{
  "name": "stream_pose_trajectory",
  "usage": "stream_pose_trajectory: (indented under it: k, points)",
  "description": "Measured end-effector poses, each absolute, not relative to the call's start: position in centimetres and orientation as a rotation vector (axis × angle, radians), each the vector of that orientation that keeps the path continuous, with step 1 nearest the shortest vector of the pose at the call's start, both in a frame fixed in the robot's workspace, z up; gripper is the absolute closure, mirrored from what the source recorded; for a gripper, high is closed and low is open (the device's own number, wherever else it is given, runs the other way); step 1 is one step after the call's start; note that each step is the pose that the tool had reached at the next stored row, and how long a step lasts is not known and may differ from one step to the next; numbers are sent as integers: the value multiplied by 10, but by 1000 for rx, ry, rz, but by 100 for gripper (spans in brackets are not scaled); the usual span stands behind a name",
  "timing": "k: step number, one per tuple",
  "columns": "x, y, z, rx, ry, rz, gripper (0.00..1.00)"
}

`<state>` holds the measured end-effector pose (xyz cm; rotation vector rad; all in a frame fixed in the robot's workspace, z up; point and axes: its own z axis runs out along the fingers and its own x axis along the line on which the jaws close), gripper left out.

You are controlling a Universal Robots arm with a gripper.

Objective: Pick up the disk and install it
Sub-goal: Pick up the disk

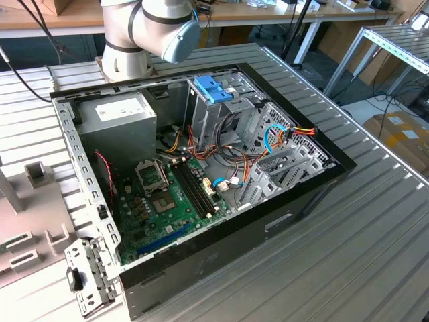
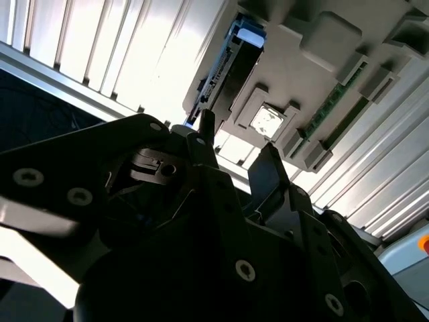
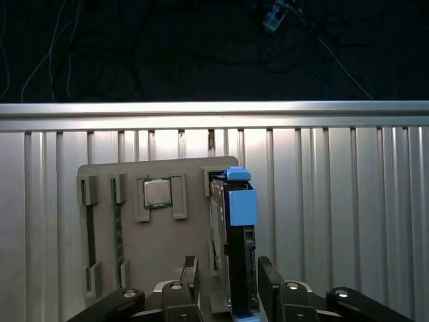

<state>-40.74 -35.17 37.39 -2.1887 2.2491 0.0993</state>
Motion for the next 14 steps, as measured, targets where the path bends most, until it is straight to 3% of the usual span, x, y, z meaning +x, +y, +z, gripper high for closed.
stream_pose_trajectory:
  k: [14]
  points:
    - [-407,-349,369,-2182,2241,115,52]
